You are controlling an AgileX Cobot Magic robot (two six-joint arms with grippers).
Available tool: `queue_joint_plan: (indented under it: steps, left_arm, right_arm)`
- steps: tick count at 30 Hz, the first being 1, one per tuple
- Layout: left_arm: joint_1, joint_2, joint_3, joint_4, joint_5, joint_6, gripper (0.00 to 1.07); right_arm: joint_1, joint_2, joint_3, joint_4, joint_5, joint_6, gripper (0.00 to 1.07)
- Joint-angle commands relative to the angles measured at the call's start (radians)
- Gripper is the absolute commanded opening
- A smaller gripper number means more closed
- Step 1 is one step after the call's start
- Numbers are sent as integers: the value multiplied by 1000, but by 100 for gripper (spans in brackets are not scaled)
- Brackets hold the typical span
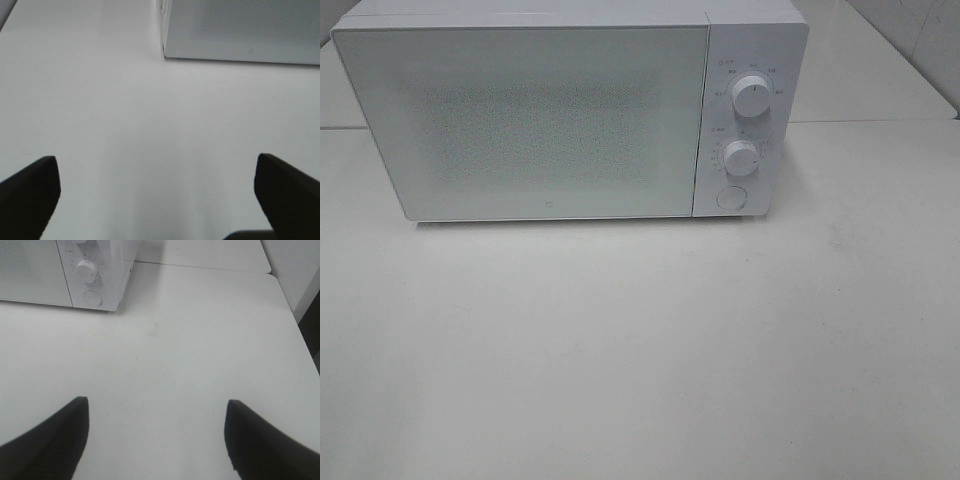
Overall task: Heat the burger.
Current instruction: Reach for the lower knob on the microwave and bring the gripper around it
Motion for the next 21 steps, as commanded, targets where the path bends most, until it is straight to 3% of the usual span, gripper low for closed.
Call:
queue_joint_plan:
  steps: [1,5,21]
  left_arm:
    - [0,-27,3,3,3,0,98]
    - [0,-113,3,11,3,0,98]
    - [0,-107,3,20,3,0,98]
  right_arm:
    - [-6,-27,2,-4,-10,4,75]
    - [-6,-27,2,-4,-10,4,75]
    - [-6,-27,2,-4,-10,9,75]
